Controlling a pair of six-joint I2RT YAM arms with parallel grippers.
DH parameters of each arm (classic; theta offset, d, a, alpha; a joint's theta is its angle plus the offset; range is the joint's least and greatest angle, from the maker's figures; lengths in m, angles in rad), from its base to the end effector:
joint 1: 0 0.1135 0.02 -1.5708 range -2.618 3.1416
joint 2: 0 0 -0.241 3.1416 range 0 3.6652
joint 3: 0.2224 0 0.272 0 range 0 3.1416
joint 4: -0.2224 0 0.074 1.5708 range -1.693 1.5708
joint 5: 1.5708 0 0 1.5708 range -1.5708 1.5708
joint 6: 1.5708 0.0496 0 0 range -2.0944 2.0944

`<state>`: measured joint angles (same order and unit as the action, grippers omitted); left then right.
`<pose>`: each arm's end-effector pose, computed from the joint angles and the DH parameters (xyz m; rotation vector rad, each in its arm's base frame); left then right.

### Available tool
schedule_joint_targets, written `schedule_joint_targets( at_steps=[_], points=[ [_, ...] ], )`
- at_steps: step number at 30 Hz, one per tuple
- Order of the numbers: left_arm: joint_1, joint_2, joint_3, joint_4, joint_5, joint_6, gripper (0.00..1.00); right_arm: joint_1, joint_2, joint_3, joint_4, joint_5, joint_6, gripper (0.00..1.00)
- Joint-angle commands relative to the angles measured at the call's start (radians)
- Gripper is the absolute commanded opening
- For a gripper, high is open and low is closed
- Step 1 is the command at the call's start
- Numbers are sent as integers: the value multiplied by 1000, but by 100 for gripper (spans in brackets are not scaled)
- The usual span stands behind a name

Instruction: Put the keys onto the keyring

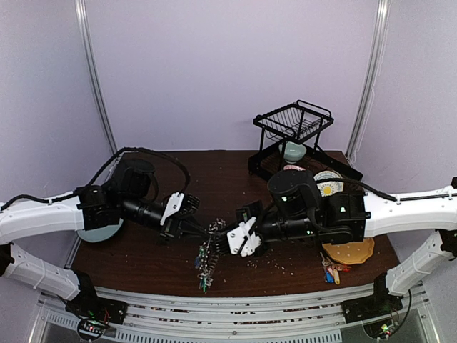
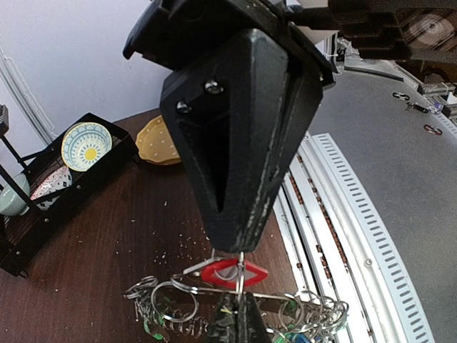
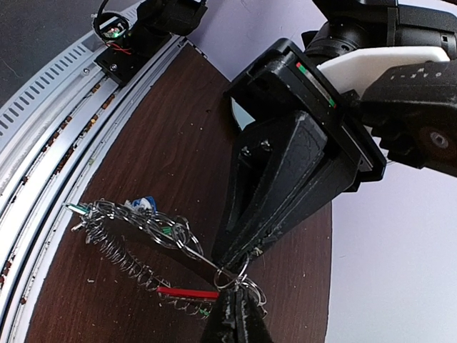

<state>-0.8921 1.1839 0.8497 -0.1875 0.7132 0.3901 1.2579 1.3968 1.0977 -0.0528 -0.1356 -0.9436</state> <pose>0.1606 -0.2508 0.2508 1.5969 1.3932 -1.0453 0.1060 0.3494 0.2876 -1.7640 0.7934 0.3407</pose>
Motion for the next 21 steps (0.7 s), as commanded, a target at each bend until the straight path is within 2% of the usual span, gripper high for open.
schedule_joint_targets(
  at_steps=[1,21],
  points=[
    [-2,-33,-3,103,-24,-15,0,3,-34,-4,-23,-27,2,0],
    [-1,-75,-39,187,-28,-59,0,4,-47,-61,43,-48,50,0]
  ],
)
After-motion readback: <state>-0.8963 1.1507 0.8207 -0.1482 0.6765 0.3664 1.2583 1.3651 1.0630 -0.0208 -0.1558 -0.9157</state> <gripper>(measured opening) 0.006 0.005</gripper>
